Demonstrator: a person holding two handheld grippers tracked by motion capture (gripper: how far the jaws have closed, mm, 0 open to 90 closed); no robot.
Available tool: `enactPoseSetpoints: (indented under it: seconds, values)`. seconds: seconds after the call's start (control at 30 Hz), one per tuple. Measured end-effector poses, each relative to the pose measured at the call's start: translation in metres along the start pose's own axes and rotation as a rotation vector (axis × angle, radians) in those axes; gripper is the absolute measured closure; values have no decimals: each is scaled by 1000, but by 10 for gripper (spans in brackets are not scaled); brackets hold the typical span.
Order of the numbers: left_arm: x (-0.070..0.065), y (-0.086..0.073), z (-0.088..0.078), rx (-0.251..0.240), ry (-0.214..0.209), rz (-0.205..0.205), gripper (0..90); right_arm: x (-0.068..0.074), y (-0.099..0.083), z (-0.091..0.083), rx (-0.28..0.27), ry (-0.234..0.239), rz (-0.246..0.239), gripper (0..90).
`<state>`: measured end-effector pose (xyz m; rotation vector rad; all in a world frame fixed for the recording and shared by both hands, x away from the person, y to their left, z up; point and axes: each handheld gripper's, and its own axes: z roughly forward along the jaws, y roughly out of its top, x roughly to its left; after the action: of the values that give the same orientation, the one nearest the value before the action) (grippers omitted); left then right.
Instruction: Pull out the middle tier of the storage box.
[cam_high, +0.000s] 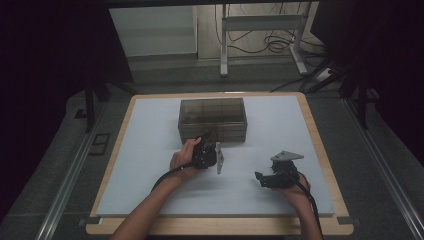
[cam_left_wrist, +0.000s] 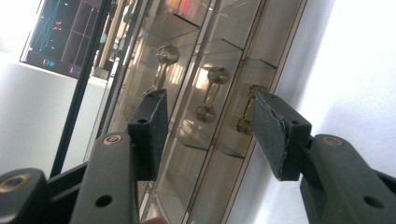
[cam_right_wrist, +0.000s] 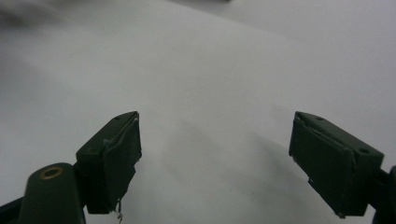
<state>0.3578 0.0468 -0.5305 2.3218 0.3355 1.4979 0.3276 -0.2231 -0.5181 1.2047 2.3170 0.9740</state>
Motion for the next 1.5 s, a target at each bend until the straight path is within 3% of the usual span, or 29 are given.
enactPoseSetpoints:
  seconds: [0.67, 1.23, 1.5]
  values:
    - [-5, -3, 9, 6, 20, 4, 596, 0, 0, 1, 4, 1, 0, 165]
    - [-7, -4, 15, 2, 37, 7, 636, 1, -1, 2, 7, 2, -3, 164]
    - [-10, -4, 17, 4, 52, 27, 662, 1, -1, 2, 7, 3, 0, 165]
